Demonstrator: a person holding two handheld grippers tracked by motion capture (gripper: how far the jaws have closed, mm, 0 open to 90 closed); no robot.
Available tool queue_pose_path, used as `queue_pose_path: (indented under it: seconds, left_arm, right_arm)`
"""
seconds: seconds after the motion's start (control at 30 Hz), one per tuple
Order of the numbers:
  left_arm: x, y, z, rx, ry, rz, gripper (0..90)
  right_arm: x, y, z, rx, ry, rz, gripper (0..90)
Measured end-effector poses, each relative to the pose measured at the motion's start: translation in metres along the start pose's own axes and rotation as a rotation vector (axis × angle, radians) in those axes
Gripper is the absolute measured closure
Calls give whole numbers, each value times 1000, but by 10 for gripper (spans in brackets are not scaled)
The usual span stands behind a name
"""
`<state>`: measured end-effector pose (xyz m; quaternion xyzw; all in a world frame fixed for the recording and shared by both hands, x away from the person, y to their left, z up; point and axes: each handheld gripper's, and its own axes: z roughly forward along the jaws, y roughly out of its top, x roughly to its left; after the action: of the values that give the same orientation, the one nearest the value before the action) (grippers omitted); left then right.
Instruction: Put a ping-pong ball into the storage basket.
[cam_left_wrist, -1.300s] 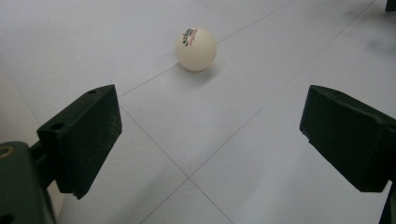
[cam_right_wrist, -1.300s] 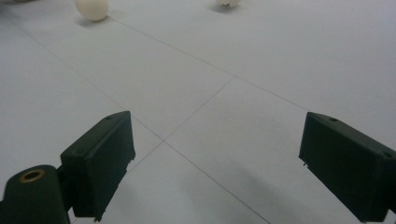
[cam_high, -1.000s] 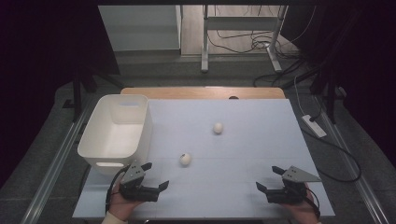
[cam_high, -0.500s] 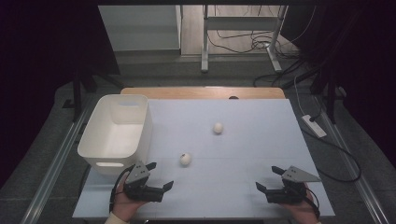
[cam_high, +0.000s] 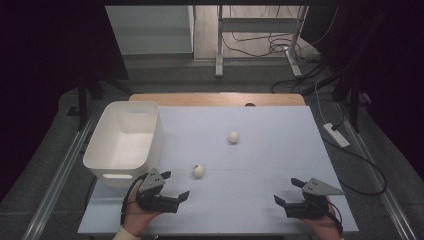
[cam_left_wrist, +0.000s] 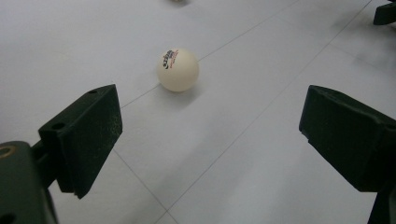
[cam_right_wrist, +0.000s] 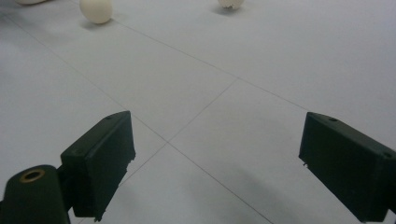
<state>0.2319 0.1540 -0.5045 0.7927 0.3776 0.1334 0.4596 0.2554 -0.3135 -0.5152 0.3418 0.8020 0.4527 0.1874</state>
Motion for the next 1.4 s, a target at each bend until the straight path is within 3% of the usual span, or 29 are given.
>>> queue_pose_path:
  seconds: [0.5,1.4]
  left_arm:
    - [-5,18,12,38,-8,12,70]
    - [-7,37,26,61,-17,24,67]
  right_arm:
    - [0,0,0,2,0,0,105]
    - [-1,0,1,2,-3,-1,105]
